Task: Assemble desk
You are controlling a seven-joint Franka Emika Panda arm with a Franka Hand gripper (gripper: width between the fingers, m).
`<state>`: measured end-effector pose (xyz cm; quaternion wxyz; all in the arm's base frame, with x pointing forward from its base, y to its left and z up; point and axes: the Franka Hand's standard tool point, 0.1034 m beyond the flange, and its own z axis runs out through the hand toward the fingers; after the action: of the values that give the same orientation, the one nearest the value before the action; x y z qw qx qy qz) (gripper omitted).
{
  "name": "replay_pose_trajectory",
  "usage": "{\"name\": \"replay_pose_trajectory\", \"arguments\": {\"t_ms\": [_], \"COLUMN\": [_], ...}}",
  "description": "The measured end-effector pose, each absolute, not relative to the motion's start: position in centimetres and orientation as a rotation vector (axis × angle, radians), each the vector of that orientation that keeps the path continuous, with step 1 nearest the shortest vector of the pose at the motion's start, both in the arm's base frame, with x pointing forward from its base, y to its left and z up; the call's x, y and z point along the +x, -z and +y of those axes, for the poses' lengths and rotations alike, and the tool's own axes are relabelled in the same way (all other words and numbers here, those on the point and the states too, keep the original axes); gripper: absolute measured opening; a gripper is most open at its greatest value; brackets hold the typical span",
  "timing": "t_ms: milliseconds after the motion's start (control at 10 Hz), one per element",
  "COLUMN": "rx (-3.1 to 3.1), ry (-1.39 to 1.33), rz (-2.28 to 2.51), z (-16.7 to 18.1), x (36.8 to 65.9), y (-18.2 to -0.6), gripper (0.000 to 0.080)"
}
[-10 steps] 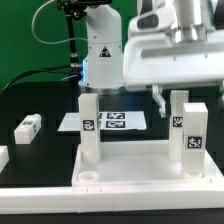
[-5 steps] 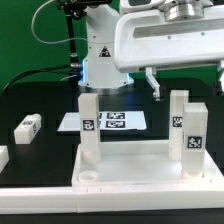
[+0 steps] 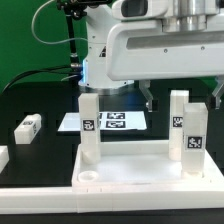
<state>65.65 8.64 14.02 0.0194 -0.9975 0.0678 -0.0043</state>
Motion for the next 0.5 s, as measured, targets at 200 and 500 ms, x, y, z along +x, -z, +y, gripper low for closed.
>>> {"name": "replay_pose_trajectory", "arguments": {"t_ms": [200, 500], "rx": [-3.090, -3.082], "ry": [0.006, 0.025], "rz": [0.266, 0.270], "z": [9.6, 10.9], "x": [66.4, 66.2], "y": [-13.7, -13.2], "gripper": [0.0649, 0.0649]}}
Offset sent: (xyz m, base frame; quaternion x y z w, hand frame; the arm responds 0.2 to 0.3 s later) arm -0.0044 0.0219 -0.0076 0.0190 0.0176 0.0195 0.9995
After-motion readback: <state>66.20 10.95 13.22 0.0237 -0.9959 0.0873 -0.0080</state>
